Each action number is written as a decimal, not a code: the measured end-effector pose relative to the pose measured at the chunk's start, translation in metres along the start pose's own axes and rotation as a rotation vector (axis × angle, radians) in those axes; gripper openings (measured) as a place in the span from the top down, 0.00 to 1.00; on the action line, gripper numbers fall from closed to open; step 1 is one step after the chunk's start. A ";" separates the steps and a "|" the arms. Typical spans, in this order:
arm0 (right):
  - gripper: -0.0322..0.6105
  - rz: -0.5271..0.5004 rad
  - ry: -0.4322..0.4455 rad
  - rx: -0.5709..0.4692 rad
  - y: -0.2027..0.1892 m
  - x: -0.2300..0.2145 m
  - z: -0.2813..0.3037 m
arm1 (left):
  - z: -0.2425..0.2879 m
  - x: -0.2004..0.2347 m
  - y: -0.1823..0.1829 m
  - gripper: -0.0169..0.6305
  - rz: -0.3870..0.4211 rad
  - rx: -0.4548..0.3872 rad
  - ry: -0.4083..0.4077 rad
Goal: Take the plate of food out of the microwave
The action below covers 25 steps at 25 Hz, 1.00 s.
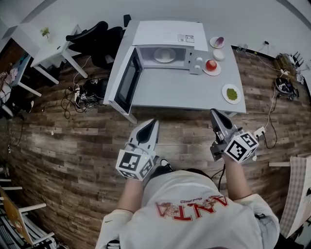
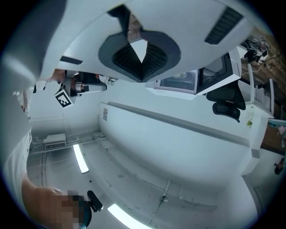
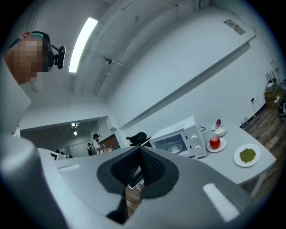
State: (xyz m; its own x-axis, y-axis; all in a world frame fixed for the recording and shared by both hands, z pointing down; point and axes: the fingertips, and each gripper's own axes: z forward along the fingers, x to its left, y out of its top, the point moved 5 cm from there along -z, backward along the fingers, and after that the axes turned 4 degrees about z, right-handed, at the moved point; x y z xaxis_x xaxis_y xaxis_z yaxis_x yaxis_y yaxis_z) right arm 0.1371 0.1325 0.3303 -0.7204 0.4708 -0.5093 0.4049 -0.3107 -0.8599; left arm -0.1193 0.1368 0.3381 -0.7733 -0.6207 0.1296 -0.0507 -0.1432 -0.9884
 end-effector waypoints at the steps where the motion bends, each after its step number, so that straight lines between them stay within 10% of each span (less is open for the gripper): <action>1: 0.95 0.001 -0.003 0.001 -0.001 0.002 0.008 | 0.001 0.008 0.000 0.96 -0.009 -0.004 -0.003; 25: 0.95 0.016 0.022 0.129 0.012 -0.091 0.180 | 0.106 0.107 -0.004 0.96 -0.065 0.045 0.139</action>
State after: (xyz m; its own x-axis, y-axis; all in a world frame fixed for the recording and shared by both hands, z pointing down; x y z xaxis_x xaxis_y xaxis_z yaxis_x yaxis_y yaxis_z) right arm 0.1058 -0.0627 0.3719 -0.7013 0.4822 -0.5251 0.3398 -0.4214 -0.8408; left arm -0.1352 -0.0110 0.3642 -0.8494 -0.4967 0.1781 -0.0780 -0.2157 -0.9733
